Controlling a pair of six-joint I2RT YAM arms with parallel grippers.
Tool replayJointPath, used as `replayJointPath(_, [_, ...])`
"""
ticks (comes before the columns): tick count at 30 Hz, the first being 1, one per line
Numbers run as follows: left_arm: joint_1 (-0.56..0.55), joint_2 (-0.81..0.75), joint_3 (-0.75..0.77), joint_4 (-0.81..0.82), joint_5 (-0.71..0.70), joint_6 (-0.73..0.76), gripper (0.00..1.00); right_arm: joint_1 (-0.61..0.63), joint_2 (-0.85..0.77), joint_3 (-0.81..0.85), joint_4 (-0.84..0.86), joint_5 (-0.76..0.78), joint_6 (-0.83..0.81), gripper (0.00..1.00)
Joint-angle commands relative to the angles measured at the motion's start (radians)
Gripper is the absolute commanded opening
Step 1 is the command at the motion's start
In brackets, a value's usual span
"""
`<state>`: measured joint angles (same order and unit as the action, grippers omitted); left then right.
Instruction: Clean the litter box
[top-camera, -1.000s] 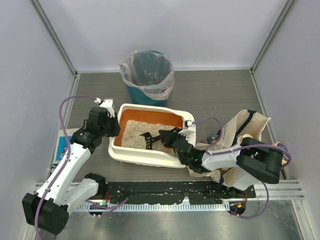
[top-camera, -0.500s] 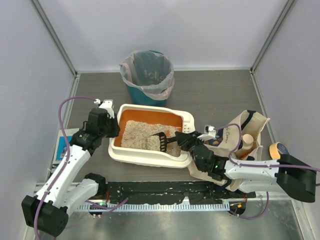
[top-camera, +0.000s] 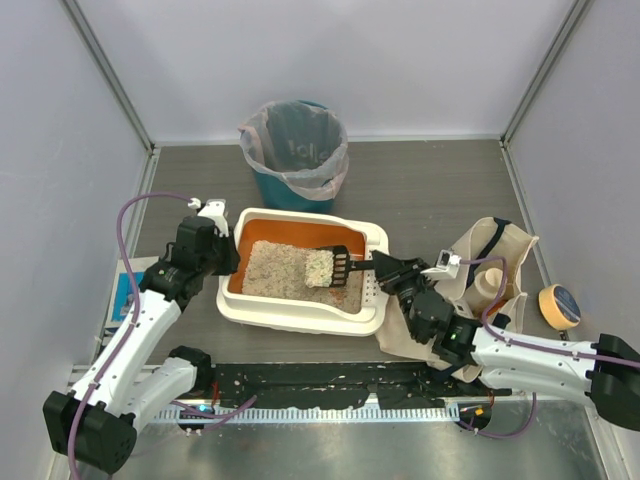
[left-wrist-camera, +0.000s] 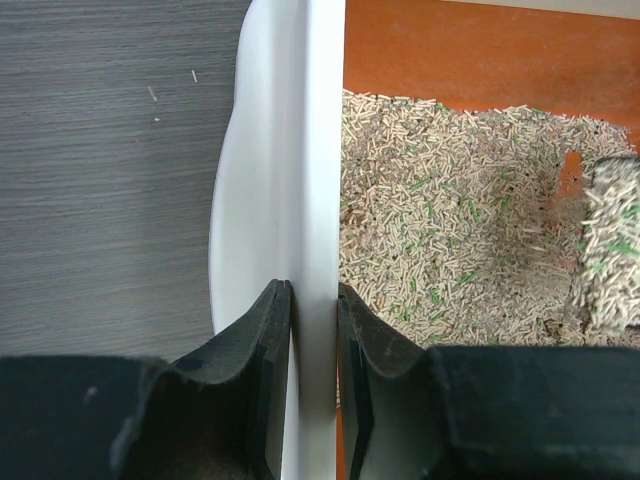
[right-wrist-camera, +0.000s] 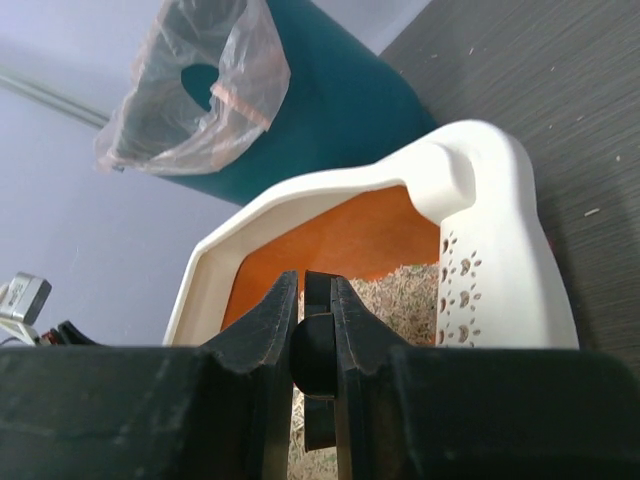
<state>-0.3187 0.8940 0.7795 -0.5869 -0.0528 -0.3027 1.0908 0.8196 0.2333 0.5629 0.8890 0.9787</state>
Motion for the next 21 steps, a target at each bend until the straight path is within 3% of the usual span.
replayJointPath(1, [0.0, -0.026, 0.001, 0.002, -0.016, 0.005, 0.26, -0.061, -0.026, 0.005, 0.092, 0.015, 0.051, 0.01])
replayJointPath(8, [0.0, -0.023, 0.001, 0.006, -0.021, 0.005, 0.26, -0.146, -0.091, -0.003, 0.101, -0.062, 0.121, 0.01])
replayJointPath(21, [0.0, -0.012, 0.006, 0.006, -0.024, 0.005, 0.26, -0.155, -0.186, -0.048, 0.055, -0.091, 0.207, 0.01])
